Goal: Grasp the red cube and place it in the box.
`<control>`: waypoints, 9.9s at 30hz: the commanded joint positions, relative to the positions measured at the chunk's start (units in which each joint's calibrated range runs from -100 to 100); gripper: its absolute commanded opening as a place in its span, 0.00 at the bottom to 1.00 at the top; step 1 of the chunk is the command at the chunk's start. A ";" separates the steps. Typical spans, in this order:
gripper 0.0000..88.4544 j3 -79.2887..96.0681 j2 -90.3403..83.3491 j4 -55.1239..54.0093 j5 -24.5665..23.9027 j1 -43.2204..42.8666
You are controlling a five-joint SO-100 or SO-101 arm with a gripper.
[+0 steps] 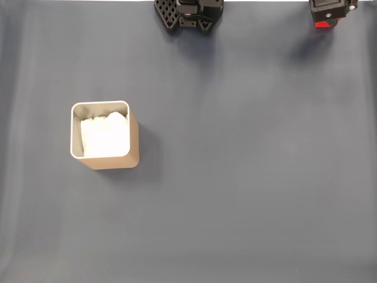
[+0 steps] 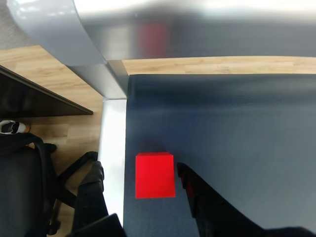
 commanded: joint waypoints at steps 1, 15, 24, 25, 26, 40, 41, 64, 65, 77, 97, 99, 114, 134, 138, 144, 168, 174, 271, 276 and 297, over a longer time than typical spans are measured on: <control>0.42 -2.69 -0.23 -0.43 -0.39 0.22; 0.13 -2.96 0.29 1.71 -0.24 0.79; 0.00 -4.51 0.55 4.41 0.20 1.21; 0.00 -4.69 0.55 4.66 0.15 1.21; 0.00 -4.88 0.55 4.99 0.05 1.21; 0.00 -10.07 -2.83 16.97 -1.42 7.32; 0.00 -10.07 -3.43 17.71 -1.37 8.10; 0.00 -27.57 -10.87 38.14 0.34 30.46; 0.00 -28.58 -10.79 39.13 0.34 31.60; 0.00 -36.05 -10.96 41.51 1.17 44.24; 0.00 -41.52 -13.04 46.27 0.59 63.69; 0.00 -41.52 -13.21 46.68 0.24 65.39; 0.00 -41.43 -12.00 47.34 0.15 78.60; 0.00 -41.79 -10.01 46.93 -0.54 91.24; 0.00 -42.43 -8.54 45.78 -0.34 93.58; 0.00 -44.07 -4.99 44.14 -0.44 96.70; 0.00 -43.25 -3.52 41.84 -0.83 101.25; 0.00 -38.69 -7.33 40.20 -1.42 101.25; 0.00 -23.65 -20.22 35.11 -4.74 84.63; 0.00 -11.62 -28.10 32.81 -4.69 78.53; 0.00 35.05 -57.69 26.65 -5.13 72.21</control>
